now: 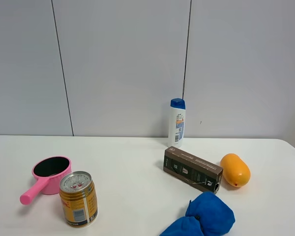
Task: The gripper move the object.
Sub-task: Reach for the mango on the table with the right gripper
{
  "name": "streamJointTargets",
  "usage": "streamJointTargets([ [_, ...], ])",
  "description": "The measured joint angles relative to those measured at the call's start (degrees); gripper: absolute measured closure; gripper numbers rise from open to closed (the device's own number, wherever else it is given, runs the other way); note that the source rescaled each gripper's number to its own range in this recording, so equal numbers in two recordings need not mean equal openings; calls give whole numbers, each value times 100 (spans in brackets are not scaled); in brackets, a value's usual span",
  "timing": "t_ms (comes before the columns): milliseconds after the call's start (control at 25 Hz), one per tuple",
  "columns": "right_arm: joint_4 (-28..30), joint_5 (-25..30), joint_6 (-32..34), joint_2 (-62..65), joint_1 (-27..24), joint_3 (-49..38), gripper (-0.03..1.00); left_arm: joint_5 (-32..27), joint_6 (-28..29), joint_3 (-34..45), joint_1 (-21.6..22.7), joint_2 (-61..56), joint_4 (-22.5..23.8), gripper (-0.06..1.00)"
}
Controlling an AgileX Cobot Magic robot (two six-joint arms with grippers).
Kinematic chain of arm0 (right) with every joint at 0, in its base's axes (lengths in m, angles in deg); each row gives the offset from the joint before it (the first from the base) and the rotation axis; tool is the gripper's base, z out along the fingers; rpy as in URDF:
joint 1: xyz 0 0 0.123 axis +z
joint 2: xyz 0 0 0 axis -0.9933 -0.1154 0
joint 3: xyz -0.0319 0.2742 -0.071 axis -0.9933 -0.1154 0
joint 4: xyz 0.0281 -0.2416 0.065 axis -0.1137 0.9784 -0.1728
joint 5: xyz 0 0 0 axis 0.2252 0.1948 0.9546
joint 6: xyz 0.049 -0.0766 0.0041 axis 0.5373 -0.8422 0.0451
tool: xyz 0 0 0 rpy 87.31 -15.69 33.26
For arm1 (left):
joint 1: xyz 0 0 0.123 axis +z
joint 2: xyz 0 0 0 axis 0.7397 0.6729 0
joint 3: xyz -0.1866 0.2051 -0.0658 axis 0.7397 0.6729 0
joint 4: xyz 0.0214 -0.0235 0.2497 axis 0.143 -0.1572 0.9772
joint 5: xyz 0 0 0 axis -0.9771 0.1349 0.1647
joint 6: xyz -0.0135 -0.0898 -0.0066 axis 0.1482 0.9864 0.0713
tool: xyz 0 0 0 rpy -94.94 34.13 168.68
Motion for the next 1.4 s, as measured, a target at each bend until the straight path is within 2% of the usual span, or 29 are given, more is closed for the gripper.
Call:
streamJointTargets([
  [1240, 0, 0, 0, 0, 0, 0, -3, 0, 6, 0, 0, 0, 0, -6],
  [1400, 0, 29, 154, -27, 0, 105, -3, 0, 6, 0, 0, 0, 0, -6],
])
